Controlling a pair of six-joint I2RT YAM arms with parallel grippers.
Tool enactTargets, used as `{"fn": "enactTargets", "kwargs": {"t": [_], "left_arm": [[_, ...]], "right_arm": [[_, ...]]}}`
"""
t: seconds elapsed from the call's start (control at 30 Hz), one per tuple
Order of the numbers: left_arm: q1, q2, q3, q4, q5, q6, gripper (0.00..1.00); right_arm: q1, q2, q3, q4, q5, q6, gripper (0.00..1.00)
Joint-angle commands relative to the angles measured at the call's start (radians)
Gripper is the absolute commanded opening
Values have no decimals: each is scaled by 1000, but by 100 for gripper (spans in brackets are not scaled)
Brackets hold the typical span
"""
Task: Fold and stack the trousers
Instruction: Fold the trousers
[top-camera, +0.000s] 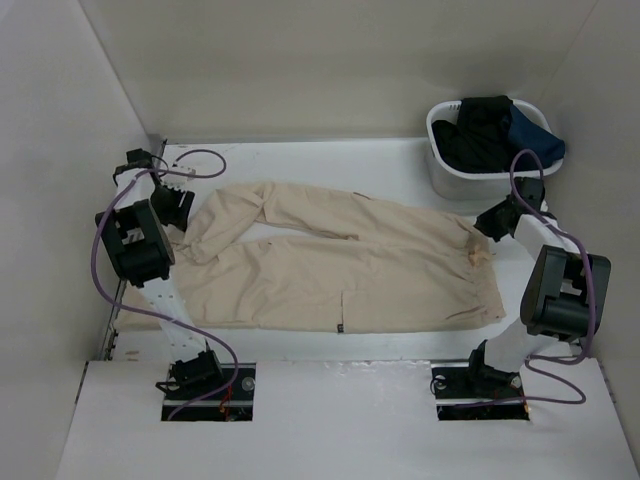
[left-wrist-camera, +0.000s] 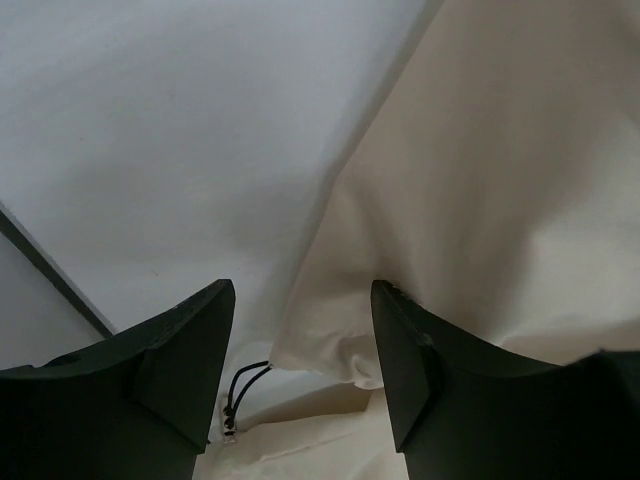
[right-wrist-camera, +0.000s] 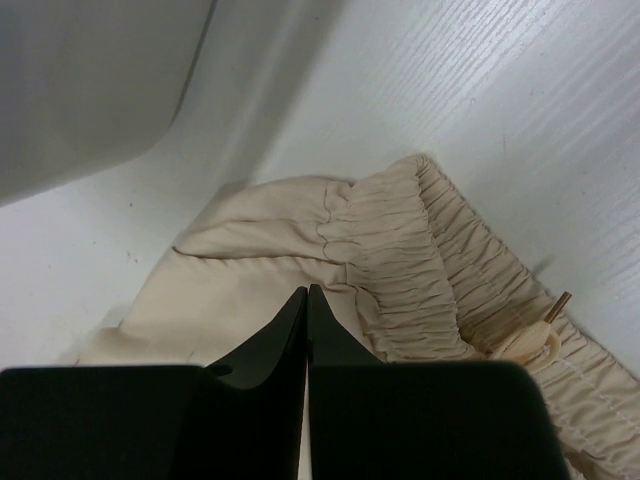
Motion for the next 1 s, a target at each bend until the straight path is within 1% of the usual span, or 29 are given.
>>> {"fn": "enactTargets", "kwargs": {"t": [0.0,0.13,0.23,0.27,0.3,0.33,0.37,0.4,0.43,0.5,0.53,0.6,0.63,0.7,0.73,0.8,0.9,0.97], "left_arm": [[19,6,5,-10,-85,21,55],[25,40,-6,2,-102,15,54],[26,39,-14,-35,-93,49,54],[23,37,-15,-64,-86,76,53],[22,39,-18,-100,-82,107,49],[19,46,-20,-145,-73,138,37],[13,56,-20,-179,-62,158,19],[6,63,-20,-197,-57,164,6],[5,65,-20,-199,-56,161,1],[3,47,-20,-156,-62,141,0],[2,25,-17,-112,-69,124,0],[-1,-25,-4,-2,-109,106,0],[-10,-55,-3,67,-143,104,0],[-39,-120,-10,205,-207,125,0],[-58,-148,-15,255,-229,145,0],[-90,-196,-27,331,-252,178,0],[-133,-237,-35,379,-267,213,0],[-153,-251,-41,392,-284,236,1]], "right_arm": [[10,-9,61,-36,26,-24,4],[10,-32,95,-83,64,-45,4],[10,-45,118,-97,78,-48,5],[10,-45,126,-97,78,-50,6],[10,-39,135,-97,78,-53,7],[10,-26,146,-97,78,-56,7],[10,-9,159,-97,73,-56,10],[10,7,173,-97,67,-54,12],[10,24,189,-97,63,-50,16],[10,64,230,-102,41,-44,30],[10,89,254,-111,32,-44,35],[15,139,299,-151,23,-33,49],[19,164,317,-186,24,-24,54],[27,199,330,-235,38,-11,58],[32,213,318,-249,53,-5,60],[35,221,286,-260,85,21,62],[29,224,249,-261,118,85,63],[10,244,253,-266,135,105,63]]}}
